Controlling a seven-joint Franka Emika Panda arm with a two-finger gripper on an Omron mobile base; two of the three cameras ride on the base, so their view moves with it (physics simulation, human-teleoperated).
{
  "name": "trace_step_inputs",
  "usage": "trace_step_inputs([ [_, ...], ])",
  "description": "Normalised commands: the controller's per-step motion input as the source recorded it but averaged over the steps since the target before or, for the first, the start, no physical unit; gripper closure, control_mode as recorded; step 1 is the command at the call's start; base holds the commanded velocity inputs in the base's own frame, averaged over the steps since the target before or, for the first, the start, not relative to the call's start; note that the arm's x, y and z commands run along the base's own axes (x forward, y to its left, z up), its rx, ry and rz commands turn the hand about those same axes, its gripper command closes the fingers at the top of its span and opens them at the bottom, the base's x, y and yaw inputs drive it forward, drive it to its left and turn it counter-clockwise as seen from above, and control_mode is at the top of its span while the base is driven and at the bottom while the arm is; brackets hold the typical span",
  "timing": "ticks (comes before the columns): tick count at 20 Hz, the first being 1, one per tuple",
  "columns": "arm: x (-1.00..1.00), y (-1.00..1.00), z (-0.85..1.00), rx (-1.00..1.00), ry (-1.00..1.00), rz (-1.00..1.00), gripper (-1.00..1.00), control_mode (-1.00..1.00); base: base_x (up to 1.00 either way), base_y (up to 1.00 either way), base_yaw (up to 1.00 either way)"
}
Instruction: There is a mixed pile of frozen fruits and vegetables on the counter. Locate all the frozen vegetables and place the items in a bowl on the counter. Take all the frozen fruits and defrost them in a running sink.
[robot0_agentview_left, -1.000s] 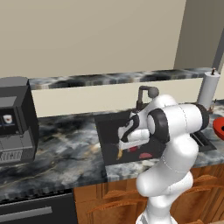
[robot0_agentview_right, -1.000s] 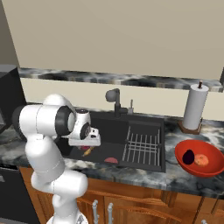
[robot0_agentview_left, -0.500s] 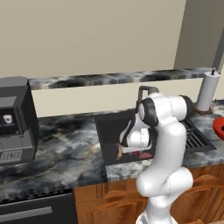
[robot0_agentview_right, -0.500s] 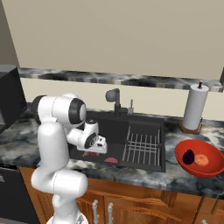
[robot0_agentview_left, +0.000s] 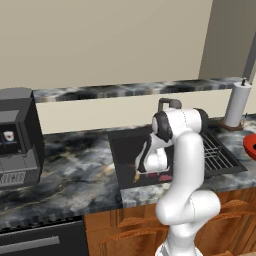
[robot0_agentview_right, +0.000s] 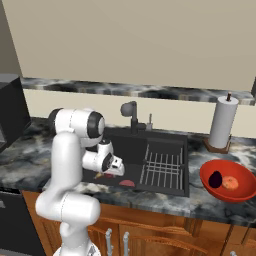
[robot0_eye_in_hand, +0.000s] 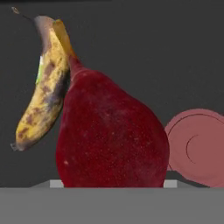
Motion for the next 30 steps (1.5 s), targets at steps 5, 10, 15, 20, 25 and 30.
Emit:
trace_step_inputs([
  [5, 0.79, -0.04, -0.27, -0.03, 0.03, -0.05, 1.00, -1.00, 0.00, 0.00, 0.00],
  [10, 0.68, 0.00, -0.36, -0.02, 0.04, -0.03, 1.00, -1.00, 0.00, 0.00, 0.00],
  [15, 0.40, -0.05, -0.40, 0.00, 0.08, -0.01, 1.00, -1.00, 0.00, 0.00, 0.00],
  [20, 0.02, -0.01, -0.32, 0.01, 0.13, 0.00, -1.00, -1.00, 0.00, 0.00, 0.00],
  [25, 0.05, -0.02, 0.01, 0.00, 0.05, -0.02, -1.00, -1.00, 0.00, 0.00, 0.00],
  [30, -0.16, 0.00, 0.58, 0.00, -0.02, -0.09, -1.00, -1.00, 0.00, 0.00, 0.00],
])
